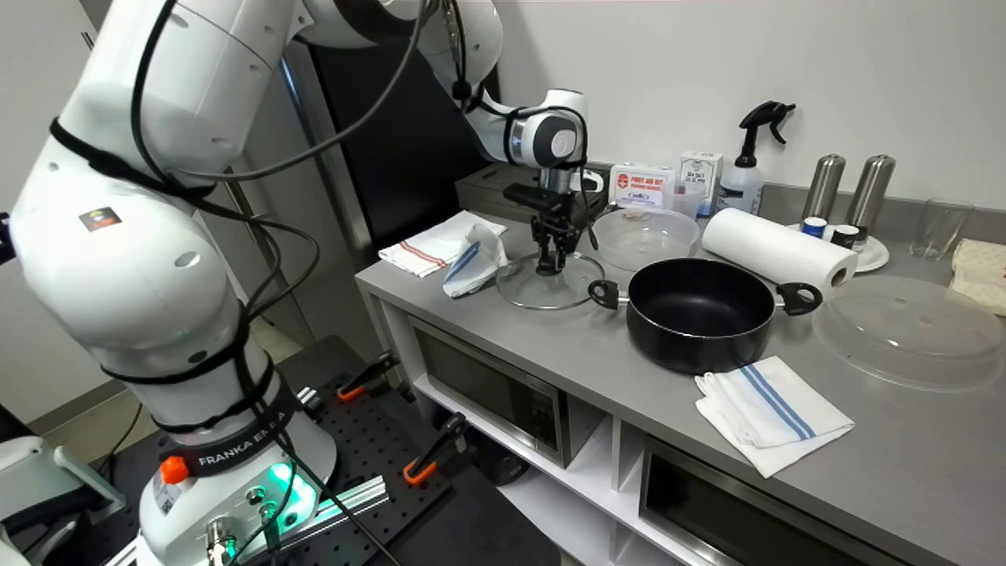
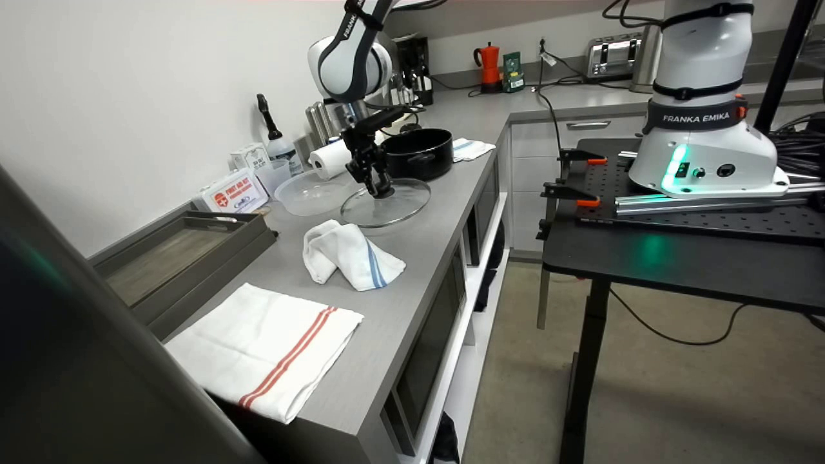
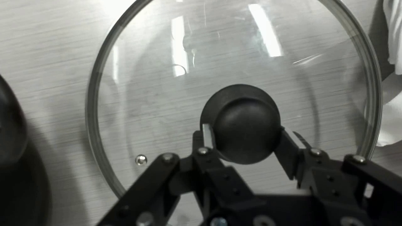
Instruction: Remove the glass lid from the black pot
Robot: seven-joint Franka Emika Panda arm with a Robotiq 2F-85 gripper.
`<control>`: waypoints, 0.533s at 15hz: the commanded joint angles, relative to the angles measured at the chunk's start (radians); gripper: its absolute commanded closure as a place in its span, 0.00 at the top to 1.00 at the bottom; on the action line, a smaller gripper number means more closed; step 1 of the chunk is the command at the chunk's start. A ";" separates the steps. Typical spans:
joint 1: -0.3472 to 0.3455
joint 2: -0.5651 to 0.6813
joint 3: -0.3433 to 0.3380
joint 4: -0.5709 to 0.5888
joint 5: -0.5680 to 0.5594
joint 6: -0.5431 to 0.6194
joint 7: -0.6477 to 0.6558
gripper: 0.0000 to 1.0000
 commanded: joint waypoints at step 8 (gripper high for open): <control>-0.034 0.101 0.010 0.076 0.033 0.089 -0.031 0.25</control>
